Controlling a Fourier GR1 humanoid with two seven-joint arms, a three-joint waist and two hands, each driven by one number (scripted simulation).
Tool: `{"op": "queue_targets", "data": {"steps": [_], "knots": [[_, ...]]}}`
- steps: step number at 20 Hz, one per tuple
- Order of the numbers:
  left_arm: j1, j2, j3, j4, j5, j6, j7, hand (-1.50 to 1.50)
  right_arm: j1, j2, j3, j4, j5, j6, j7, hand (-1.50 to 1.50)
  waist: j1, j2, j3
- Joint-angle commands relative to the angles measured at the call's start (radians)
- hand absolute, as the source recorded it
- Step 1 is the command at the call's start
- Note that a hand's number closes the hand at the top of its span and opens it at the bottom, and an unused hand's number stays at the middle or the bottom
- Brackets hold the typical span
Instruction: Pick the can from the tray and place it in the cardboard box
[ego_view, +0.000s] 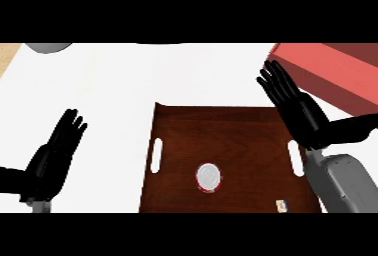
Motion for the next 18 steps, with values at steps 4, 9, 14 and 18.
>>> {"op": "queue_targets", "data": {"steps": [4, 9, 14, 18], "knots": [[-0.105, 0.131, -0.033, -0.023, -0.176, -0.027, -0.046, 0.00, -0.115, -0.126, -0.086, -0.198, 0.055, -0.069, 0.081, -1.50, -0.035, -0.055, -0.037], [-0.164, 0.177, -0.085, -0.049, -0.248, -0.071, -0.056, 0.00, -0.095, -0.355, -0.060, -0.260, 0.274, -0.054, 0.182, -1.50, -0.033, -0.049, -0.037], [-0.182, 0.122, -0.140, 0.004, -0.312, -0.066, -0.089, 0.00, 0.019, -0.378, -0.012, -0.417, 0.406, -0.016, 0.060, -1.50, -0.009, -0.043, -0.036], [-0.251, 0.129, -0.097, 0.077, -0.284, -0.106, -0.105, 0.00, 0.014, -0.426, 0.048, -0.451, 0.556, 0.019, 0.010, -1.50, 0.000, -0.039, -0.036]]}}
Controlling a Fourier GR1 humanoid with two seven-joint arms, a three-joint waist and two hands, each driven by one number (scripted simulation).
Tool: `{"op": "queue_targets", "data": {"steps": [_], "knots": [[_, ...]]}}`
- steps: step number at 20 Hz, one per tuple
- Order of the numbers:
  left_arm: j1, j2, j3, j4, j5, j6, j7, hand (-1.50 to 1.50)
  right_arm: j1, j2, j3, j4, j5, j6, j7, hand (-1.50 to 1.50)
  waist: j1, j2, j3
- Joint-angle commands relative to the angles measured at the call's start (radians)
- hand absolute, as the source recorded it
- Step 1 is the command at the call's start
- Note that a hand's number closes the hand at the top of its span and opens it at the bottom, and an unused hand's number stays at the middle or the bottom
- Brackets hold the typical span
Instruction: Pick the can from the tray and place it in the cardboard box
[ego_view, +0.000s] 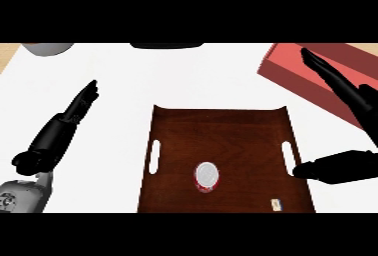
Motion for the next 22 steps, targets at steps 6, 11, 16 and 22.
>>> {"op": "queue_targets", "data": {"steps": [6, 11, 16, 22], "knots": [[-0.047, -0.007, -0.014, 0.007, -0.027, -0.030, 0.012, 0.00, -0.073, -0.156, 0.166, -0.161, 0.213, 0.187, 0.241, -1.50, 0.025, 0.002, -0.003], [-0.037, -0.012, -0.010, 0.013, -0.011, -0.057, 0.007, 0.00, -0.184, -0.102, 0.347, -0.307, 0.256, 0.321, 0.518, -1.50, 0.037, -0.002, -0.005], [-0.110, -0.043, -0.004, 0.039, -0.044, -0.028, 0.057, 0.00, -0.312, 0.042, 0.465, -0.310, 0.279, 0.434, 0.774, -1.50, 0.031, 0.001, -0.003], [-0.036, -0.038, 0.020, 0.030, -0.047, -0.050, 0.000, 0.00, -0.379, 0.254, 0.567, -0.275, 0.243, 0.537, 1.084, -1.50, 0.031, -0.001, -0.002]]}}
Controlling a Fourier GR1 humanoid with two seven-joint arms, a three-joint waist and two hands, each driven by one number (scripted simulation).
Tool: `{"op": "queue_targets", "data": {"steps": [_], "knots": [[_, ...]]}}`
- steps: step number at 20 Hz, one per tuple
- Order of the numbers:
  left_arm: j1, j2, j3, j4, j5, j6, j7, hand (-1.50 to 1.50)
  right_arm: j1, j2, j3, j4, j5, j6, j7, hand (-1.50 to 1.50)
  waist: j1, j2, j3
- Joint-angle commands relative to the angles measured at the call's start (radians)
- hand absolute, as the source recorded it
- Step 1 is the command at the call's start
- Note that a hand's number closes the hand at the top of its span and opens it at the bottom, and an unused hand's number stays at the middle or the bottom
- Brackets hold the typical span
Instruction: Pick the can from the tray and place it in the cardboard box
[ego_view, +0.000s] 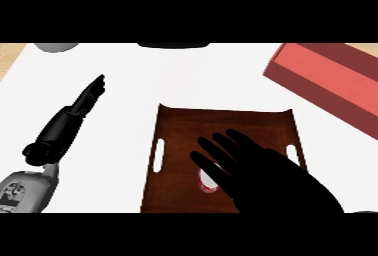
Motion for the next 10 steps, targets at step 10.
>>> {"op": "queue_targets", "data": {"steps": [10], "knots": [[0.004, -0.020, 0.026, -0.012, -0.022, -0.032, 0.006, 0.00, -0.021, 0.253, 0.164, 0.122, 0.100, 0.054, 0.264, -1.50, -0.005, 0.001, 0.002]]}}
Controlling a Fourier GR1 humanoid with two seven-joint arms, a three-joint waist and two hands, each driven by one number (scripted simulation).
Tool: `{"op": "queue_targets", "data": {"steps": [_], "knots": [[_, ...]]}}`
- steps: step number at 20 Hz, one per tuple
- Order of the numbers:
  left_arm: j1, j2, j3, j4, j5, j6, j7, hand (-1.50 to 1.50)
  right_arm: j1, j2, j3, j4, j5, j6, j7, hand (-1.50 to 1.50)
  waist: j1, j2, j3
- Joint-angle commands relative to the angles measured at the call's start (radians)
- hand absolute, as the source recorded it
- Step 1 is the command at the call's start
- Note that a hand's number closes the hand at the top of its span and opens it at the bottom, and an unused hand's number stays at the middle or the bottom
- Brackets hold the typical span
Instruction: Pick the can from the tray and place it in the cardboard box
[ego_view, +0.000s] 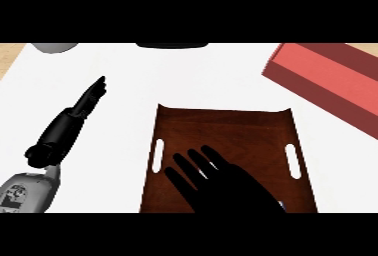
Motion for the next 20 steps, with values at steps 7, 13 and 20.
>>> {"op": "queue_targets", "data": {"steps": [7, 13, 20], "knots": [[-0.010, -0.036, 0.006, -0.009, -0.030, -0.010, 0.028, 0.00, 0.055, 0.116, 0.067, 0.003, 0.161, 0.080, 0.171, -1.50, -0.005, 0.000, 0.001], [-0.018, -0.031, 0.047, 0.014, -0.020, -0.043, 0.009, 0.00, 0.079, 0.172, 0.086, 0.111, 0.270, 0.118, 0.115, -1.50, -0.004, 0.002, 0.001], [-0.011, -0.039, 0.073, 0.016, -0.027, -0.067, -0.002, 0.00, 0.150, 0.154, 0.084, 0.247, 0.437, 0.054, -0.058, -1.50, -0.001, 0.004, 0.001]]}}
